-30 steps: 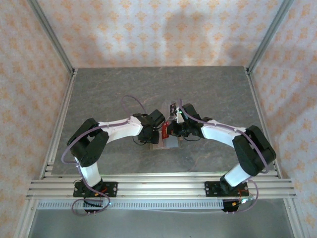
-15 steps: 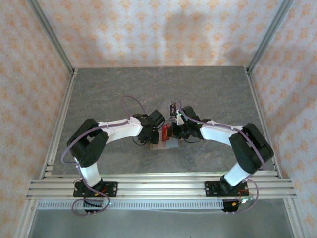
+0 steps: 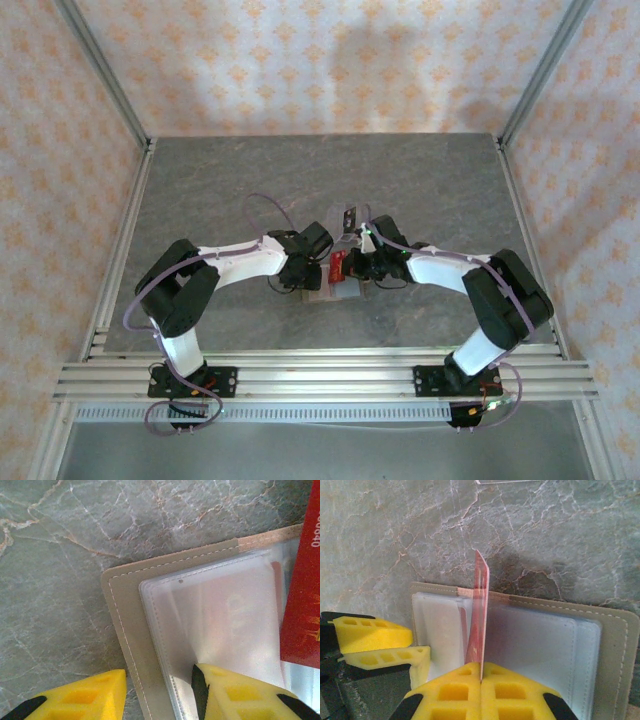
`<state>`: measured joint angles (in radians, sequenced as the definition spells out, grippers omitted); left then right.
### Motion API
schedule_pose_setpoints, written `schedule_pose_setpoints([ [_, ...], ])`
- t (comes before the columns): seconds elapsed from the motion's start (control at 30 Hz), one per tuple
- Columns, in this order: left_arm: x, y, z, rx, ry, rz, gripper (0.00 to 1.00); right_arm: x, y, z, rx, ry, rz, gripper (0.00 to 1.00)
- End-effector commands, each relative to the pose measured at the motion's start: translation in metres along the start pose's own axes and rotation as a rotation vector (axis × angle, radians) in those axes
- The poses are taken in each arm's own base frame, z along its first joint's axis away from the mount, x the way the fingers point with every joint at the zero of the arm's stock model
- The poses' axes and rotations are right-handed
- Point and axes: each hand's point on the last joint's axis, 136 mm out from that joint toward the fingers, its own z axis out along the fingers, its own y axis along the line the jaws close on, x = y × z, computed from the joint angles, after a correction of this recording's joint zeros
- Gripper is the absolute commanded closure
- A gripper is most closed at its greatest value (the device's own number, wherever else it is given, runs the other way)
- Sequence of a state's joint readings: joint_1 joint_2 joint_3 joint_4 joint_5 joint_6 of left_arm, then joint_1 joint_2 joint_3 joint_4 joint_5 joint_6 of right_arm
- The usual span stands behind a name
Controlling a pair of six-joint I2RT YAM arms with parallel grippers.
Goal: Put the credit cards into the card holder
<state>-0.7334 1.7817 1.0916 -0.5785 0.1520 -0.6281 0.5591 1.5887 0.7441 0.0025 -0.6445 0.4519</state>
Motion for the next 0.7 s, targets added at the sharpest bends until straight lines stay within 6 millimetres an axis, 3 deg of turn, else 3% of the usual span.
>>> schedule_pose_setpoints([
  [0.0,0.021,0.025,0.012,-0.101,0.06,-0.003,0.59,-0.001,-0.008,-0.002,0.026,-0.018,-0.013,1.0],
  [0.43,0.022,0.026,0.013,-0.106,0.066,-0.003,0.59,0.002,-0.003,0.008,-0.043,0.0,0.008,1.0],
  [0.67,0.022,0.025,0.012,-0.104,0.064,-0.003,0.59,0.017,-0.011,0.012,-0.047,0.023,0.033,1.0],
])
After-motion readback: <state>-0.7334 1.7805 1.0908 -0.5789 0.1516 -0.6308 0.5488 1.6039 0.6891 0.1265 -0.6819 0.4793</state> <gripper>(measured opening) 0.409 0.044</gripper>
